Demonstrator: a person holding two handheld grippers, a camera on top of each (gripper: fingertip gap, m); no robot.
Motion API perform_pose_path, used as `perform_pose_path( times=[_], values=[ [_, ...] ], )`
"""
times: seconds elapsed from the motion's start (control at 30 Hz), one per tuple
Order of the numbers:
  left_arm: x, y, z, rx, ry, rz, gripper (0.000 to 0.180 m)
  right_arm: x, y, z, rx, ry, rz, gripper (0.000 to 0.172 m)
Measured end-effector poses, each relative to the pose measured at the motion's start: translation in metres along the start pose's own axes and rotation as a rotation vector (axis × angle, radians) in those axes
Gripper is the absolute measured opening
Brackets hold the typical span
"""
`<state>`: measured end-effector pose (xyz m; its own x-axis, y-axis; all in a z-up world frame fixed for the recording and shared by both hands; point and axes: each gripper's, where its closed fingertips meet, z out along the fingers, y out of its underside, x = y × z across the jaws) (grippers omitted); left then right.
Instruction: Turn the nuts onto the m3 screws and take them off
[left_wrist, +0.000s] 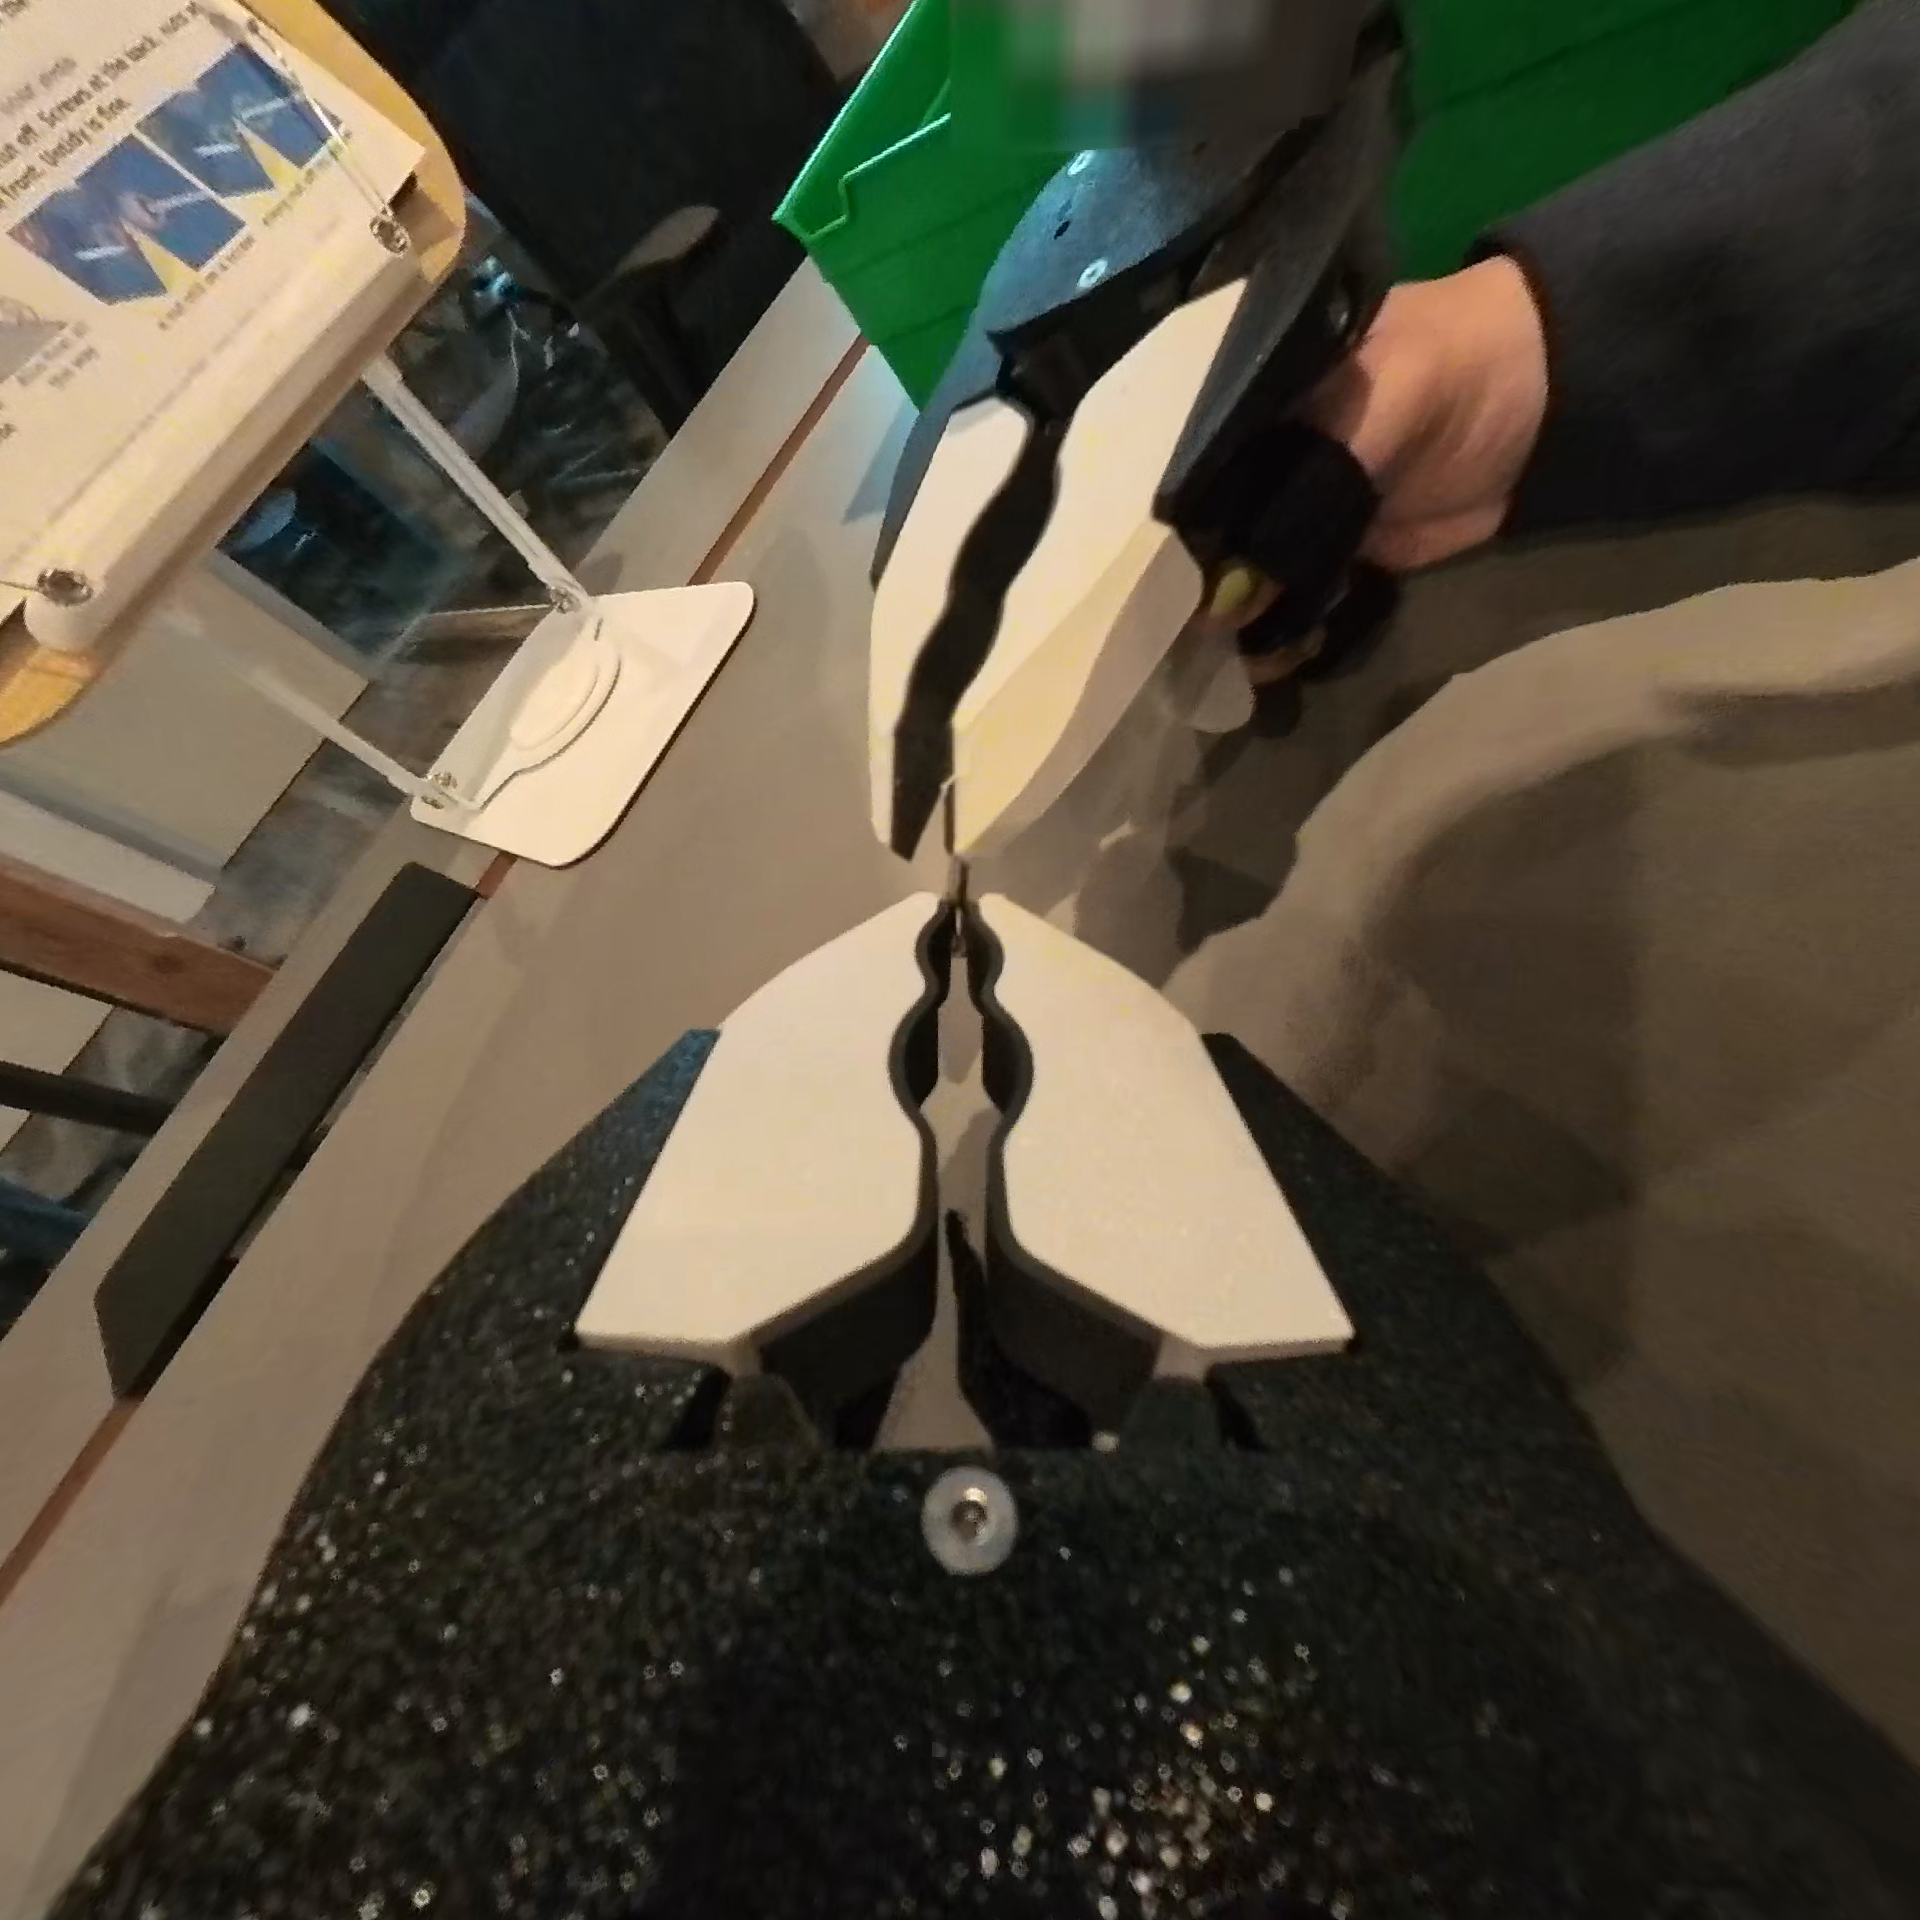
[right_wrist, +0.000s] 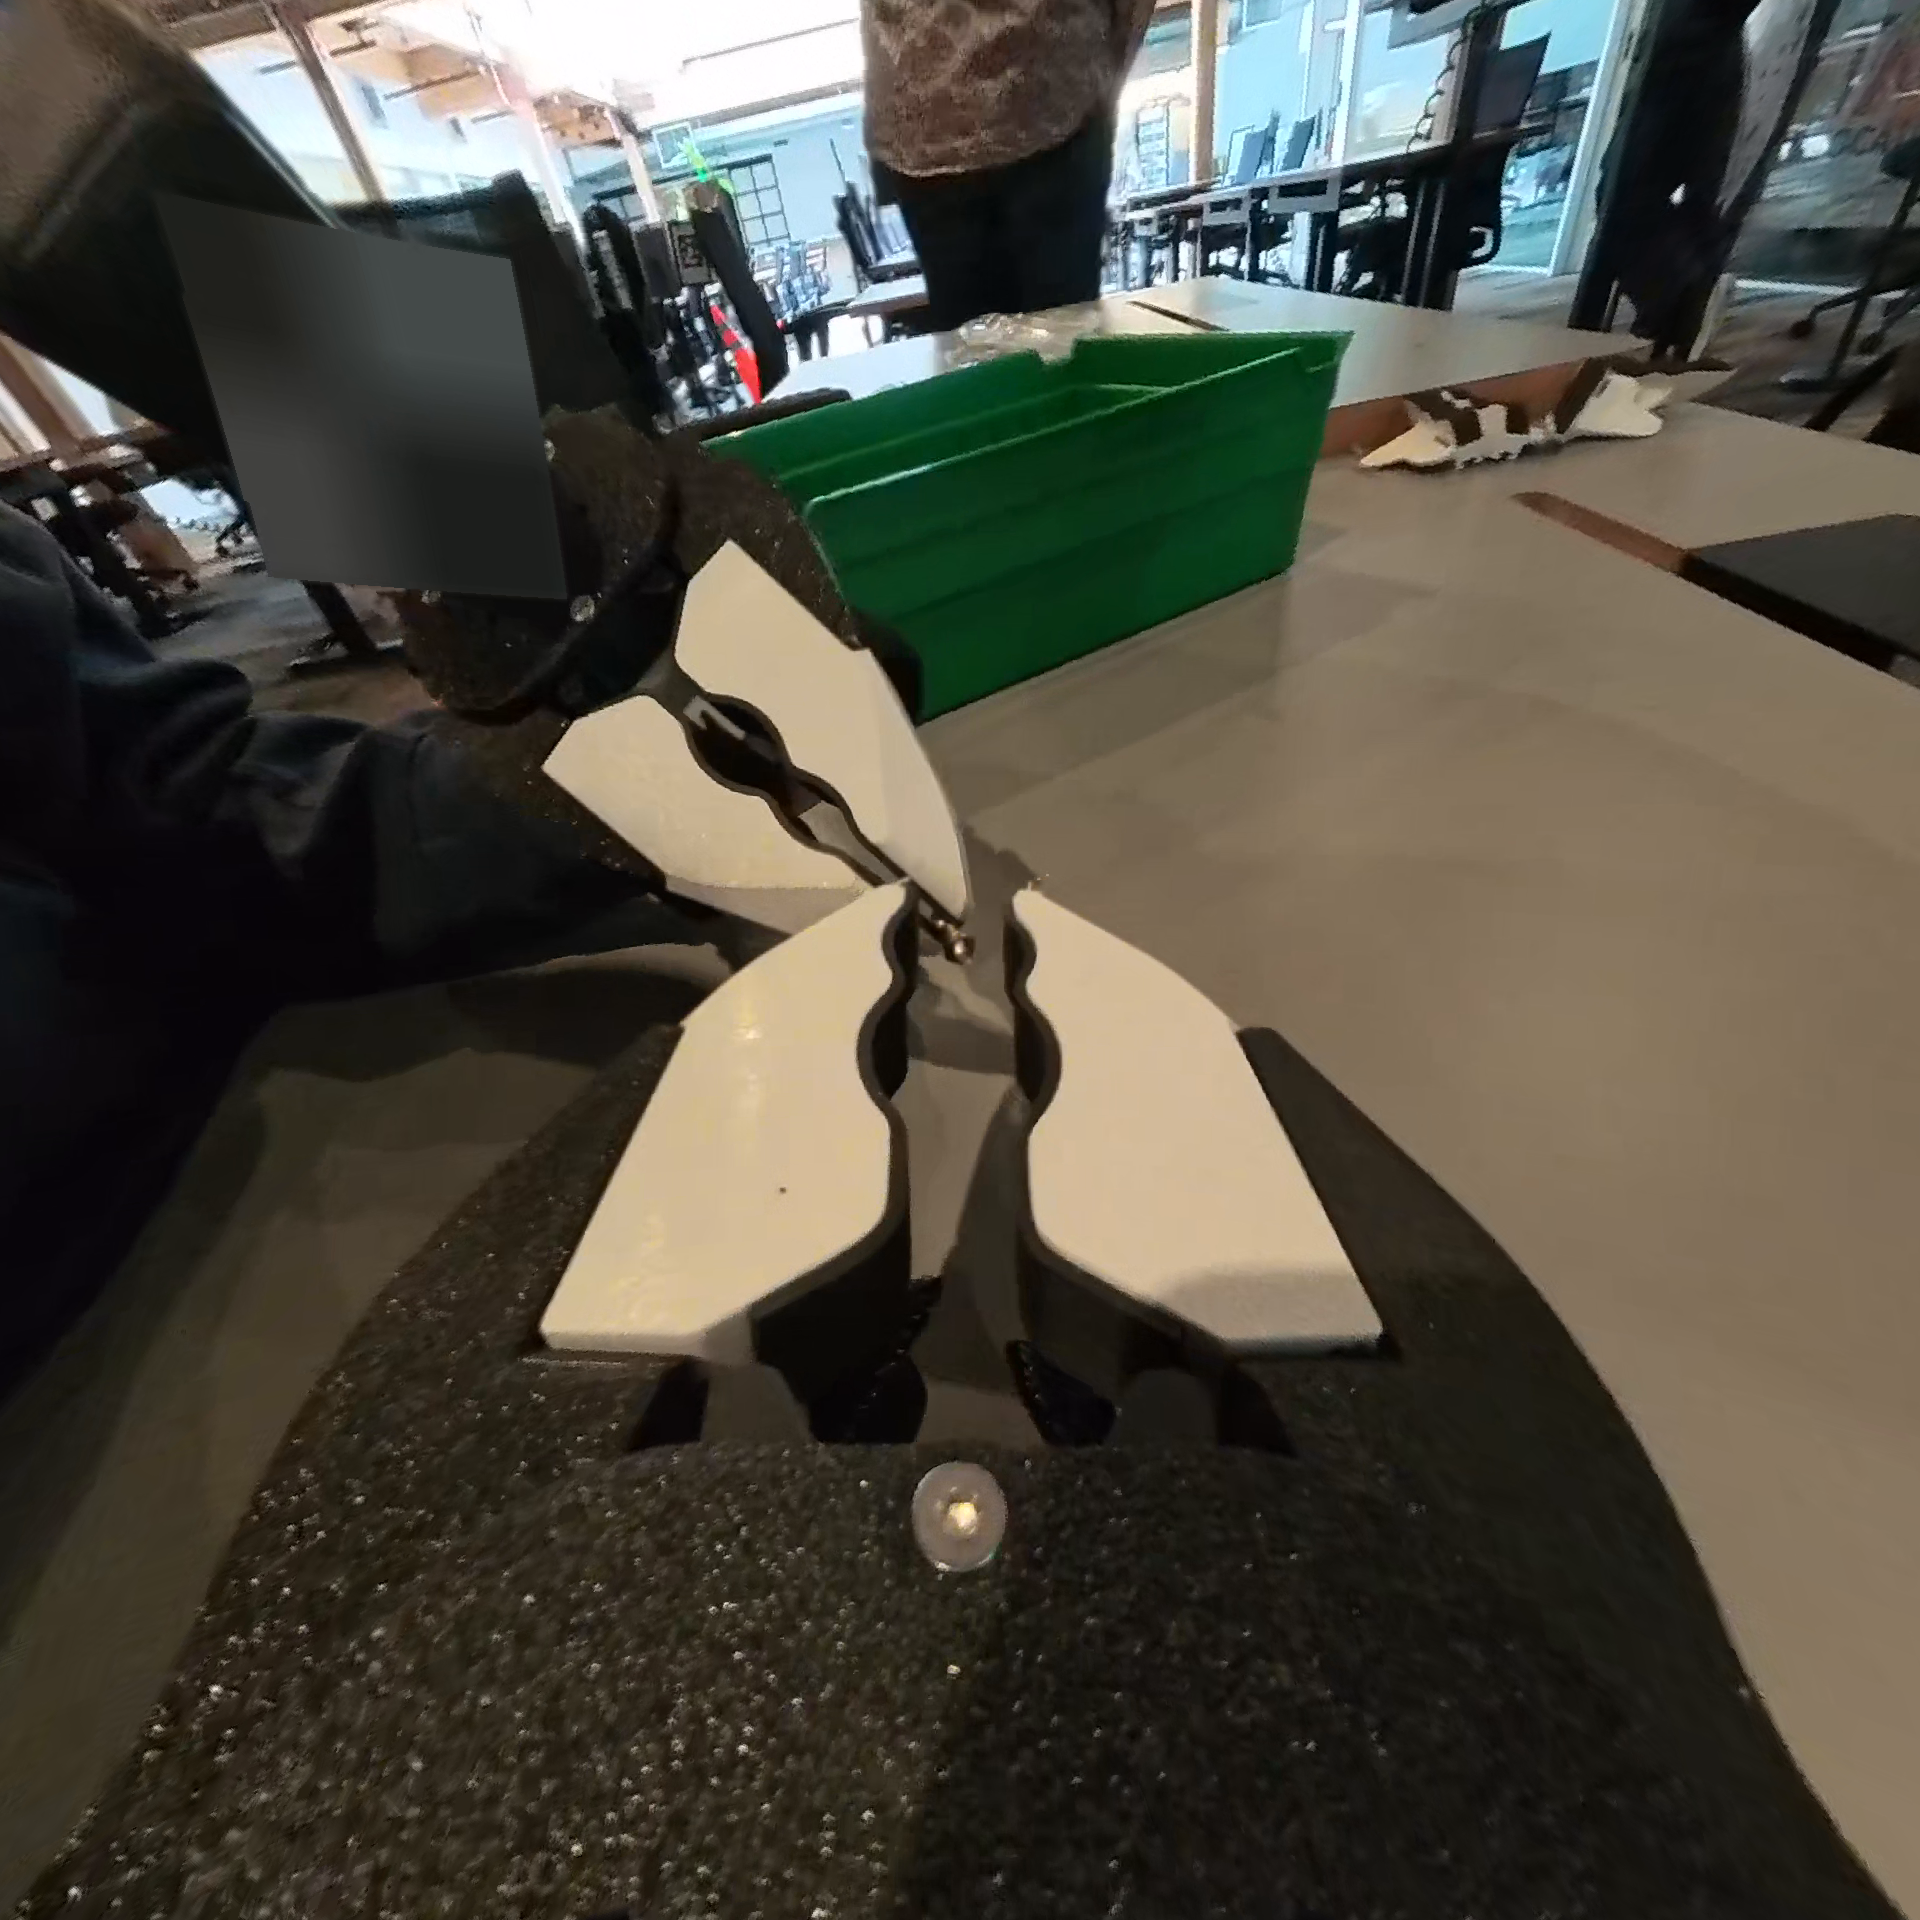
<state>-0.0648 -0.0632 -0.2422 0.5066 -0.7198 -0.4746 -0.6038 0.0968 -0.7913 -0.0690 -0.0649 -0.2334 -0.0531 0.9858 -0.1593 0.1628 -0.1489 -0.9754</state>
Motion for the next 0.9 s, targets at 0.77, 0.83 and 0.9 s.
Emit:
perform_pose_path(
  times=[0.77, 0.83, 0.9],
  values=[
    [0.002, 0.015, 0.008, -0.156, -0.041, 0.064, 0.005, -0.002, 0.004, 0.003, -0.027, -0.008, 0.015, 0.004],
    [0.004, 0.016, 0.007, -0.173, -0.028, 0.079, 0.004, -0.003, 0.004, 0.003, -0.028, -0.016, 0.015, 0.005],
    [0.005, 0.016, 0.007, -0.186, -0.021, 0.086, 0.004, -0.004, 0.004, 0.003, -0.028, -0.020, 0.016, 0.005]
  ],
)
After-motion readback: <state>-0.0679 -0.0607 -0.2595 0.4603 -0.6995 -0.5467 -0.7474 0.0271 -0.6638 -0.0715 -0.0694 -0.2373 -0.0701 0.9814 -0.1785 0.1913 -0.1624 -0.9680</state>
